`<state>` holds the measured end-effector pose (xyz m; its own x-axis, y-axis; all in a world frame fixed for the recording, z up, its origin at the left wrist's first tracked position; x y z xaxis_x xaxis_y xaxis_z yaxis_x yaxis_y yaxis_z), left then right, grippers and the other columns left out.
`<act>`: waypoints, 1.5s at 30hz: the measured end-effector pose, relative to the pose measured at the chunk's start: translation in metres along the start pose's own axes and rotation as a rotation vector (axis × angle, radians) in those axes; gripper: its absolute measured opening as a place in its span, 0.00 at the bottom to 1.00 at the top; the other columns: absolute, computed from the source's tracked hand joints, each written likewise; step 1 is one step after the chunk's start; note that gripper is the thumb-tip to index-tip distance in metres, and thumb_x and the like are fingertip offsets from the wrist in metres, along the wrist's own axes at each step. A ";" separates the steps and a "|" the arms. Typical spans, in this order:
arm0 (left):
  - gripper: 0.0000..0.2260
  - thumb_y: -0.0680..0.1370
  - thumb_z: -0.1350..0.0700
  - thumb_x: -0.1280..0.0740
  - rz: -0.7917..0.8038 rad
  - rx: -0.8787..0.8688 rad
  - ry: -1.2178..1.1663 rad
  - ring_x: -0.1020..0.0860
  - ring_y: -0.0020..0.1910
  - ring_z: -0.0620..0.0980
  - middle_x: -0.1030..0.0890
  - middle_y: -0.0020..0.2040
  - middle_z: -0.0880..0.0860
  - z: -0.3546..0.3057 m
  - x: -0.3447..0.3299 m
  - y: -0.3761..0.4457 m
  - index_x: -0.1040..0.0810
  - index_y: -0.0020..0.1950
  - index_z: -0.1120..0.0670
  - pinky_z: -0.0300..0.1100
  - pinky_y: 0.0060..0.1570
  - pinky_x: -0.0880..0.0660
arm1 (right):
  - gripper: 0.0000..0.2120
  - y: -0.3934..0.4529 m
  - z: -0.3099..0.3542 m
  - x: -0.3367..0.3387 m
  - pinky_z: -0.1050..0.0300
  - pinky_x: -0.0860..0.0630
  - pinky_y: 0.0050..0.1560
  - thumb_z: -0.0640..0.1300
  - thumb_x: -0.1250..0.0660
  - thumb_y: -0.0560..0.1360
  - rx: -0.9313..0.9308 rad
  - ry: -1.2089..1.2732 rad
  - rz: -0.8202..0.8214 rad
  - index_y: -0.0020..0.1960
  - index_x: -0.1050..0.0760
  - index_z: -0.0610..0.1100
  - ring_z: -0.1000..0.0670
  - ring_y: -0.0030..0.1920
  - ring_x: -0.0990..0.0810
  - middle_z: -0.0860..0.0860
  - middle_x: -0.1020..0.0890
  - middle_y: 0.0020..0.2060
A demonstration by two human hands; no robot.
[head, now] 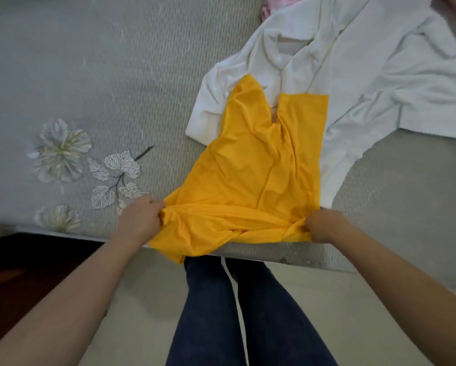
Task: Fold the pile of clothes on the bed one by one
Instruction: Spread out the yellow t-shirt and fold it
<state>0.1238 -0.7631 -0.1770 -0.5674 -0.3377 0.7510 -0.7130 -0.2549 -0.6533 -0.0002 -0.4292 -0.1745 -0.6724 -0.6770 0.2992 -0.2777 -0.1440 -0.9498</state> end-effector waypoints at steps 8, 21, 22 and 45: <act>0.11 0.74 0.66 0.44 -0.059 0.274 -0.812 0.30 0.40 0.52 0.27 0.37 0.53 -0.006 -0.004 -0.021 0.26 0.41 0.54 0.38 0.31 0.35 | 0.38 0.001 0.066 0.066 0.53 0.34 0.60 0.61 0.35 0.70 0.400 0.129 -0.561 0.73 0.43 0.47 0.45 0.66 0.33 0.45 0.32 0.66; 0.08 0.73 0.66 0.39 -0.498 -0.168 -0.783 0.27 0.47 0.49 0.21 0.46 0.57 -0.096 0.105 -0.020 0.20 0.46 0.62 0.35 0.43 0.36 | 0.06 -0.064 -0.051 0.056 0.71 0.30 0.34 0.30 0.33 0.69 0.080 1.056 -0.970 0.41 0.19 0.38 0.64 0.28 0.22 0.46 0.21 0.26; 0.08 0.74 0.63 0.38 -0.504 -0.236 -0.776 0.26 0.48 0.50 0.21 0.47 0.58 -0.126 0.112 -0.010 0.21 0.49 0.64 0.35 0.44 0.36 | 0.07 -0.069 -0.086 0.038 0.76 0.34 0.29 0.31 0.35 0.70 -0.082 1.175 -0.956 0.40 0.21 0.39 0.64 0.27 0.23 0.50 0.23 0.24; 0.10 0.80 0.58 0.43 0.016 -0.543 0.006 0.26 0.51 0.51 0.23 0.50 0.55 -0.301 -0.025 0.015 0.24 0.52 0.60 0.44 0.47 0.34 | 0.12 -0.014 -0.146 -0.072 0.49 0.31 0.51 0.34 0.36 0.70 -0.319 0.990 -0.849 0.52 0.20 0.37 0.38 0.53 0.24 0.36 0.20 0.48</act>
<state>0.0031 -0.4859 -0.1765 -0.5811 -0.3325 0.7428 -0.8137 0.2555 -0.5221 -0.0477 -0.2733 -0.1694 -0.3858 0.3604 0.8493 -0.9089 0.0091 -0.4168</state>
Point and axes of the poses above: each hand's wrist, its own y-axis towards the middle knuckle, its own x-axis out of the back of the hand, z = x × y, the point moved 5 cm from there along y, towards the middle knuckle
